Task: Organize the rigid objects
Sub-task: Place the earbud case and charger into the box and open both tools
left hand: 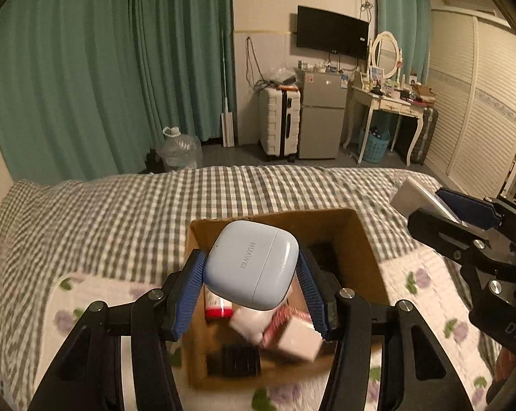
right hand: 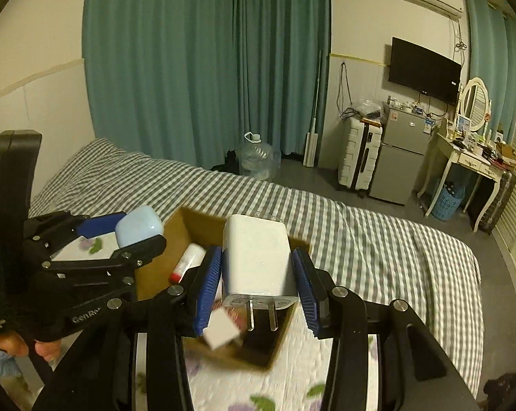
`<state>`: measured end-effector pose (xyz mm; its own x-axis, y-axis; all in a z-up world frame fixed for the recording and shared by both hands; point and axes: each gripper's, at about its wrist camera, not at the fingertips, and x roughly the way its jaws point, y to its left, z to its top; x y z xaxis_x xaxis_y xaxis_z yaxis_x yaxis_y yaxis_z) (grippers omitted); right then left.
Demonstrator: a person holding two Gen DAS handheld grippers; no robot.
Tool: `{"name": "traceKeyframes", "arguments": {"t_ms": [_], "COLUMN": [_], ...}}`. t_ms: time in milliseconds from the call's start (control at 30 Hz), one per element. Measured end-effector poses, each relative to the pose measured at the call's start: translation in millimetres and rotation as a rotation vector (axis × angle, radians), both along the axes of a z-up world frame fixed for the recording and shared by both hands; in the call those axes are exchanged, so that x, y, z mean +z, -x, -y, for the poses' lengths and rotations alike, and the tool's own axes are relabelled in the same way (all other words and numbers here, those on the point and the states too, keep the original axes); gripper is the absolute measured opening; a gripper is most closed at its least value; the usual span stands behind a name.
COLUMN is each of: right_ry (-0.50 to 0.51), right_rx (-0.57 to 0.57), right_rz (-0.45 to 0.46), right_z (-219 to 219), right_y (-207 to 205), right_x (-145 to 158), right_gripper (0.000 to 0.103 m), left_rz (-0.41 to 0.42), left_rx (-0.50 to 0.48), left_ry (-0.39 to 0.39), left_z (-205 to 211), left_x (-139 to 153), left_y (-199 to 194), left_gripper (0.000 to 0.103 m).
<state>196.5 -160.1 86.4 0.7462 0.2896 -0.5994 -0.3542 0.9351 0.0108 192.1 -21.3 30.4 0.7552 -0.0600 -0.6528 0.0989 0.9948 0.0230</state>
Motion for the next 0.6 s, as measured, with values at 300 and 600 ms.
{"name": "traceKeyframes", "arguments": {"t_ms": [300, 600], "right_ry": [0.015, -0.056], "right_rx": [-0.019, -0.039], "right_rz": [-0.107, -0.199], "right_z": [-8, -8], "right_y": [-75, -79], "right_x": [-74, -113], "right_gripper": [0.042, 0.043], "left_rz": [-0.106, -0.149], "left_rx": [-0.039, -0.053], "left_ry": [-0.085, -0.116], "left_z": [14, 24], "left_x": [-70, -89], "left_y": [-54, -43], "left_gripper": [0.055, 0.058]}}
